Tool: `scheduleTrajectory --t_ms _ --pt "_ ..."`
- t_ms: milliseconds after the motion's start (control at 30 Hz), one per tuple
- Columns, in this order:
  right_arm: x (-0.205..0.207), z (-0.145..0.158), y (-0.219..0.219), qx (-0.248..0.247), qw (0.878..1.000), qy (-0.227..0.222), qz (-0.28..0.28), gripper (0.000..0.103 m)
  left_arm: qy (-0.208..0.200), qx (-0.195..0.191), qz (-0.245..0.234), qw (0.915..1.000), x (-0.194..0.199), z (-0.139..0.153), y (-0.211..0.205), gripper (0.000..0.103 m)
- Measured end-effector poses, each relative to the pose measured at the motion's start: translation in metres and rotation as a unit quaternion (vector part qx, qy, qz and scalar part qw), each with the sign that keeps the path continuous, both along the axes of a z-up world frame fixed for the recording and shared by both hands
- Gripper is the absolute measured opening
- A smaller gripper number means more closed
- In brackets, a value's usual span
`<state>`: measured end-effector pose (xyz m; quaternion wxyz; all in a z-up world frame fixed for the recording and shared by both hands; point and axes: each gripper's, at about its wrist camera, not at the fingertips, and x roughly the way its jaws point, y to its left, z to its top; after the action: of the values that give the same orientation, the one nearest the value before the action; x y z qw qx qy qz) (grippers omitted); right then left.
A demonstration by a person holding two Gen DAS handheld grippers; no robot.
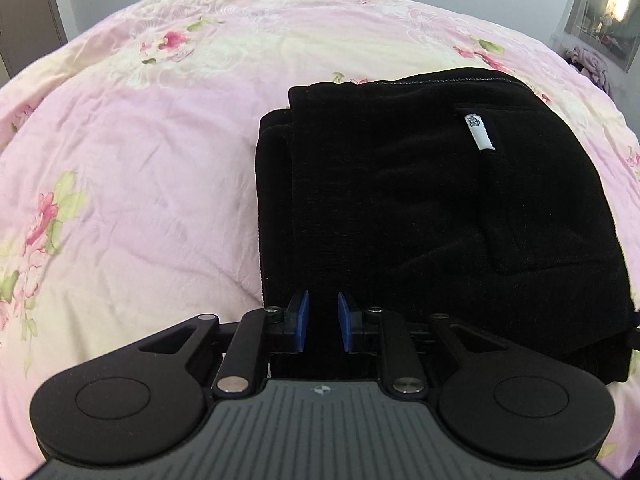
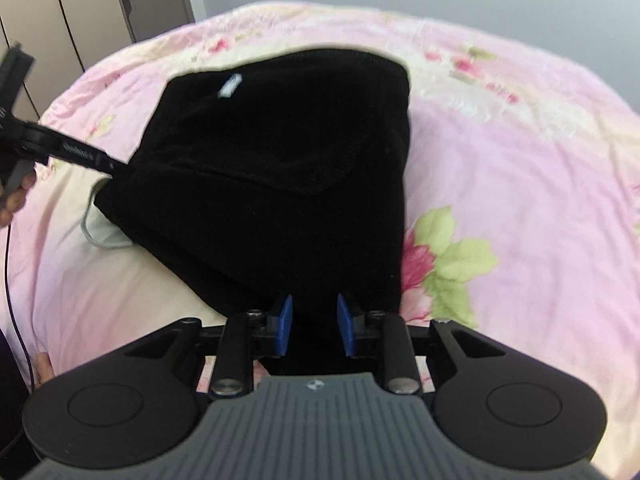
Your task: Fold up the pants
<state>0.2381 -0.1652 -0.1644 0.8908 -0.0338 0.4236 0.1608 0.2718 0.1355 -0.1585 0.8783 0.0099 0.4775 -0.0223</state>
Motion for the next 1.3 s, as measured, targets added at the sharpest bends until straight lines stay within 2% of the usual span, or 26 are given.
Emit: scheduleTrajectory --t_ms 33,67,133,200,267,300,400,533,667,700,767,800,833,867,900,1000,1033,1100,1167,1300 --pt "-0.009 0.001 0.000 -0.014 1.000 -0.006 -0.004 0.036 -0.003 0.005 0.000 1.0000 0.000 0.000 -0.003 0.023" --pt "-0.017 0.000 0.000 -0.028 1.000 -0.010 -0.006 0.049 -0.004 0.008 0.000 1.0000 0.000 0.001 -0.004 0.023" --pt "-0.027 -0.008 -0.001 -0.051 0.999 -0.009 -0.011 0.050 -0.005 0.008 -0.002 1.0000 -0.002 0.001 -0.006 0.023" --pt "-0.028 -0.021 -0.004 -0.033 0.999 0.007 -0.016 0.050 -0.003 0.002 -0.001 1.0000 -0.002 0.001 -0.005 0.023" --pt "-0.022 -0.030 -0.005 -0.017 0.999 0.012 -0.027 0.044 -0.001 -0.002 0.000 1.0000 -0.002 0.001 -0.004 0.023" --pt "-0.019 -0.035 -0.004 -0.020 0.999 0.018 -0.031 0.030 0.000 -0.002 0.000 1.0000 -0.001 0.002 -0.003 0.023" --pt "-0.017 -0.039 0.001 -0.041 0.998 0.031 -0.031 0.014 0.001 -0.001 -0.003 1.0000 0.000 -0.001 -0.003 0.023" --pt "-0.017 -0.044 -0.005 -0.039 0.997 0.054 -0.032 0.011 0.004 -0.011 0.000 0.9999 0.001 -0.002 0.001 0.024" --pt "-0.017 -0.035 -0.007 -0.035 0.997 0.068 -0.027 0.011 0.008 -0.006 -0.002 1.0000 0.002 0.001 0.000 0.024" --pt "-0.017 -0.031 -0.008 -0.034 0.996 0.074 -0.024 0.012 0.007 -0.006 -0.001 1.0000 0.001 0.002 0.000 0.025" --pt "-0.016 -0.023 -0.011 -0.037 0.995 0.095 -0.019 0.014 0.003 0.008 0.001 1.0000 0.001 0.006 -0.001 0.037" --pt "-0.016 -0.018 -0.013 -0.041 0.994 0.097 -0.020 0.023 0.000 0.016 0.001 0.9999 0.001 0.008 -0.001 0.047" --pt "-0.015 -0.012 -0.015 -0.048 0.995 0.091 -0.020 0.027 -0.003 0.018 0.002 0.9998 0.000 0.012 0.001 0.053" --pt "-0.012 -0.004 -0.017 -0.054 0.995 0.083 -0.016 0.036 -0.004 0.013 0.002 0.9999 0.001 0.016 0.005 0.055" --pt "-0.008 0.003 -0.018 -0.056 0.996 0.075 -0.014 0.046 -0.002 0.004 0.002 1.0000 0.001 0.020 0.009 0.060" --pt "0.016 0.025 -0.022 -0.031 0.998 0.056 -0.019 0.065 0.004 -0.040 0.018 0.9991 0.007 0.033 0.026 0.080" --pt "0.026 0.029 -0.022 -0.020 0.998 0.056 -0.022 0.067 0.005 -0.060 0.023 0.9979 0.010 0.038 0.033 0.086" --pt "0.049 0.036 -0.021 0.009 0.998 0.054 -0.028 0.068 0.002 -0.109 0.042 0.9931 0.015 0.044 0.048 0.091" --pt "0.070 0.038 -0.019 0.030 0.997 0.054 -0.040 0.073 0.000 -0.159 0.058 0.9856 0.021 0.045 0.062 0.091" --pt "0.106 0.030 -0.016 0.082 0.993 0.063 -0.048 0.081 0.021 -0.243 0.077 0.9667 0.037 0.027 0.080 0.093"
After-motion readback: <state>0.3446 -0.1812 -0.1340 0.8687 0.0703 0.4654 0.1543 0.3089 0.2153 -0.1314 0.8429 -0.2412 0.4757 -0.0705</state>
